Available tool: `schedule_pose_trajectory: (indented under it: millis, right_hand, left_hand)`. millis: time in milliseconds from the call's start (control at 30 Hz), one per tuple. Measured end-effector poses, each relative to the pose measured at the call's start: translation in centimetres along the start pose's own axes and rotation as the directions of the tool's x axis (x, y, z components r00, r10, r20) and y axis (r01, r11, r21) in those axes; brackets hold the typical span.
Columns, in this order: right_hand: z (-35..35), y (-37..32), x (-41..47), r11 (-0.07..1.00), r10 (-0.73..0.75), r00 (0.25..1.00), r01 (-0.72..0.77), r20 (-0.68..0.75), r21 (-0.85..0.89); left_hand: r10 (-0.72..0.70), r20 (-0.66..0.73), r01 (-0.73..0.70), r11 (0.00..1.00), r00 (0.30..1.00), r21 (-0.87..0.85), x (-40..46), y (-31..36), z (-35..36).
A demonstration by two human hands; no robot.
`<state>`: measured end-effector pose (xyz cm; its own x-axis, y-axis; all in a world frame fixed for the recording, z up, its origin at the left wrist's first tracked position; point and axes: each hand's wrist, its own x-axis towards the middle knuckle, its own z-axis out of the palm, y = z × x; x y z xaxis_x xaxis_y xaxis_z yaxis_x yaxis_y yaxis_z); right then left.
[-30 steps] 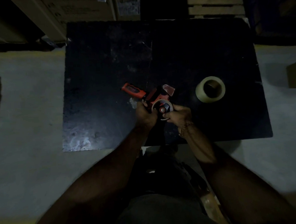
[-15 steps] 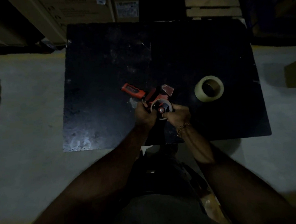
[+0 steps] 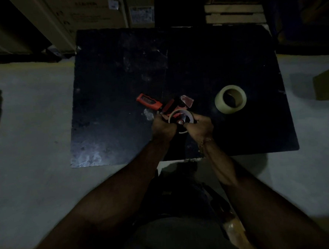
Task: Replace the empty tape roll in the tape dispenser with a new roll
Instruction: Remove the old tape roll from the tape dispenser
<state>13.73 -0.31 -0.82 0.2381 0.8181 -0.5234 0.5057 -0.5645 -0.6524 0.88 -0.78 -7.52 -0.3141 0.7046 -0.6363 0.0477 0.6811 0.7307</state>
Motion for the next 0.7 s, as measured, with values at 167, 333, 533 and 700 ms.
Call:
schedule_pose_trajectory:
  millis: [167,333,533,700]
  right_hand:
    - [-0.5,-0.1,-0.2,0.999,-0.042,0.998,0.043,0.053,-0.024]
    - [0.4,-0.1,-0.4,0.991,-0.118,0.99,0.123,0.08,-0.06]
    - [2.9,-2.0,-1.5,0.972,-0.204,0.976,0.212,0.078,-0.1]
    - [5.7,-3.3,-2.4,0.941,-0.298,0.946,0.314,0.125,-0.126]
  left_hand:
    - [0.039,0.06,-0.037,0.999,0.997,-0.038,-2.5,1.8,-1.3]
    - [0.038,0.067,-0.027,0.987,0.997,-0.158,-2.9,1.9,-3.6]
    - [0.035,-0.052,-0.042,0.991,0.998,-0.128,-2.2,0.5,-8.2]
    - [0.021,-0.178,-0.051,0.985,0.984,-0.164,-1.6,-1.6,-11.3]
